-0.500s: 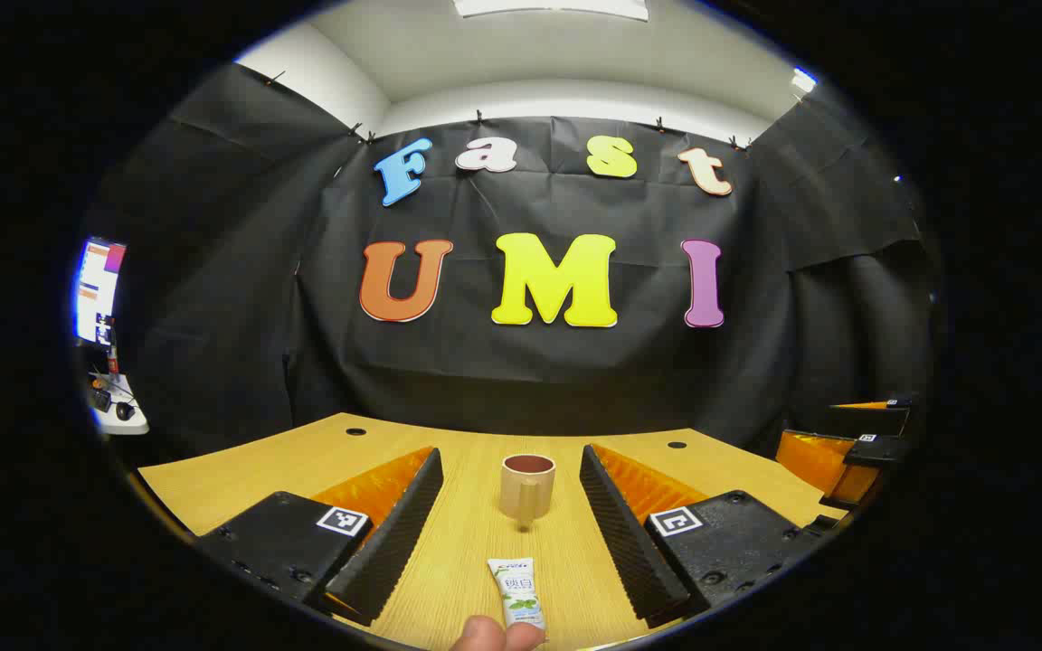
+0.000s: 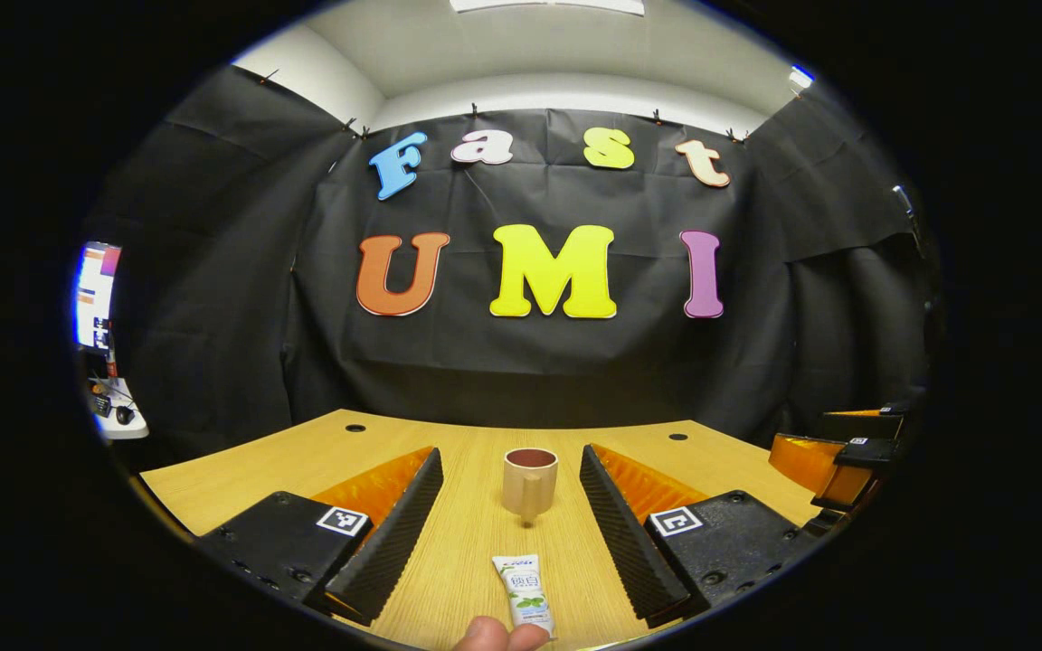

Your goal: Put the toothbrush and toothpaste on the desktop into the cup, then pick up the cup and place it on the coaster on the desktop.

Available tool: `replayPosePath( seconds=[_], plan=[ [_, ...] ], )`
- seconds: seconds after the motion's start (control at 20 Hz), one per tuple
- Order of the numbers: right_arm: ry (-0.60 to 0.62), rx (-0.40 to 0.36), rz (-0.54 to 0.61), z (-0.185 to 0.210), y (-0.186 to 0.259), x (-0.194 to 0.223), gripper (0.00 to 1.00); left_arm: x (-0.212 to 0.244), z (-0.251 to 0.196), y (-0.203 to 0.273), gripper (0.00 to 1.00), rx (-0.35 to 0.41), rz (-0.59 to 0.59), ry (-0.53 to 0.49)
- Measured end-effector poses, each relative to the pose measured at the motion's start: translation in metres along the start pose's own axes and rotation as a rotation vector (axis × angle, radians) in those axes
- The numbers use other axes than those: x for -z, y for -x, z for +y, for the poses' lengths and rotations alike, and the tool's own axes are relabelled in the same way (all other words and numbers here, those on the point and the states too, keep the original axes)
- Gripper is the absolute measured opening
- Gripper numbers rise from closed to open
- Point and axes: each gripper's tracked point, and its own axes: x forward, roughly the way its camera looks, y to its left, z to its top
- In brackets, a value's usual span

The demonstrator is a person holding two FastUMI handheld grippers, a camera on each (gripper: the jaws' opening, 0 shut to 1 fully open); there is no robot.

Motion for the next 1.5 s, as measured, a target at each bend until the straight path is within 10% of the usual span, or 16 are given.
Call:
replayPosePath(
  seconds=[1.5],
  plan=[
    [0.034, -0.003, 0.175, 0.005, -0.009, 0.077, 0.97, 0.122, -0.016, 0.006, 0.98, 0.034, 0.415, 0.029]
  ],
)
